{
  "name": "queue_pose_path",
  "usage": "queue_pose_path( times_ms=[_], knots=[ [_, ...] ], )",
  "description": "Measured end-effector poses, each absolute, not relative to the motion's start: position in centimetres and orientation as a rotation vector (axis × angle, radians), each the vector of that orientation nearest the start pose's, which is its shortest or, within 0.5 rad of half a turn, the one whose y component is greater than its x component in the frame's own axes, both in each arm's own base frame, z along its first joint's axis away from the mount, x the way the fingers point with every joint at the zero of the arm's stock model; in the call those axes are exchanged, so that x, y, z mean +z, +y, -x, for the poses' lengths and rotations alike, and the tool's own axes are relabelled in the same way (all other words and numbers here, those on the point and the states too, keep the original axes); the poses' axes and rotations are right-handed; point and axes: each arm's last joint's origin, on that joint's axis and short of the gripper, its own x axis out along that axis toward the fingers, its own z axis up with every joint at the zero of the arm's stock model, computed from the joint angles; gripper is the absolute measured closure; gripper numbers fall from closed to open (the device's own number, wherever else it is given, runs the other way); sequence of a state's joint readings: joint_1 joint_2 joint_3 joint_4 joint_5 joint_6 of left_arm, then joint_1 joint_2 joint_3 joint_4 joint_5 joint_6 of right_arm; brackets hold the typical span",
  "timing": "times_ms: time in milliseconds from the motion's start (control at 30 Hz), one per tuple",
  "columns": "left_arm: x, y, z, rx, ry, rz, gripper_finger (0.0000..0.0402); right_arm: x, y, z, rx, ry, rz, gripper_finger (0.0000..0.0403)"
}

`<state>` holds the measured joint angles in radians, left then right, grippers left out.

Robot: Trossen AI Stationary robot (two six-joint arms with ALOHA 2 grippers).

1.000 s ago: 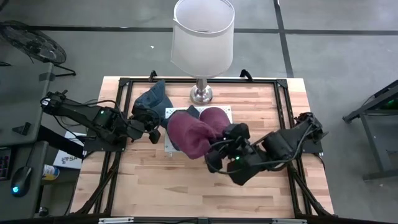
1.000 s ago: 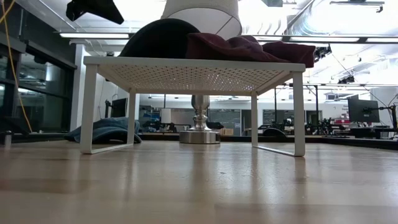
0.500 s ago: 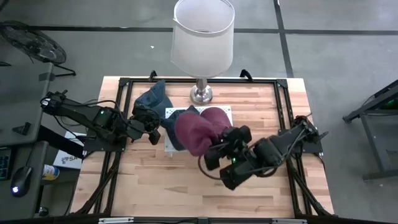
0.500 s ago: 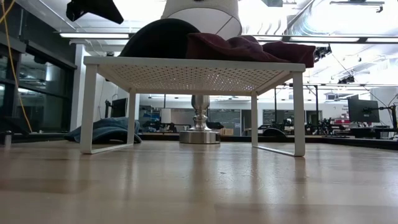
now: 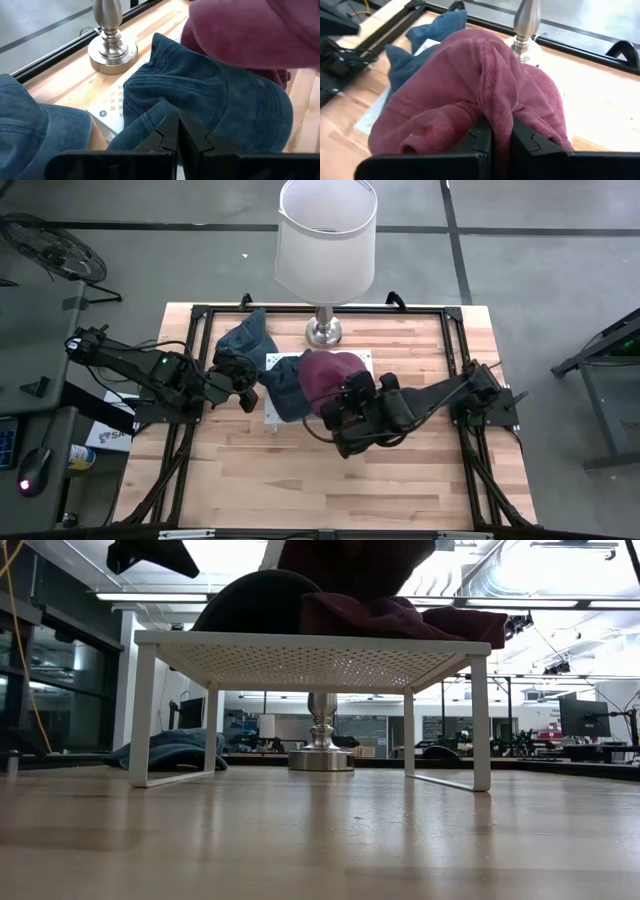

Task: Pick & Place hat
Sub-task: Stack the red cap on top of the other red cap on the shelf

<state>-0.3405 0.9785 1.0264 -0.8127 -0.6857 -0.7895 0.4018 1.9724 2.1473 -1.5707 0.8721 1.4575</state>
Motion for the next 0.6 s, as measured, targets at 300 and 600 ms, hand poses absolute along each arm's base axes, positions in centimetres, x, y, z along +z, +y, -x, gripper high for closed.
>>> queue_pose_path(
  times_ms=[300,600],
  knots=[
    [33.2,-4.3,-17.5,0.557,0.493,0.378,0.0401,34.7,11.8,-35.1,-1.067,0.585,-0.406,0.0383],
    [33.2,-4.3,-17.5,0.557,0.492,0.382,0.0401,33.1,10.9,-35.3,-1.113,0.628,-0.365,0.0383]
  ],
)
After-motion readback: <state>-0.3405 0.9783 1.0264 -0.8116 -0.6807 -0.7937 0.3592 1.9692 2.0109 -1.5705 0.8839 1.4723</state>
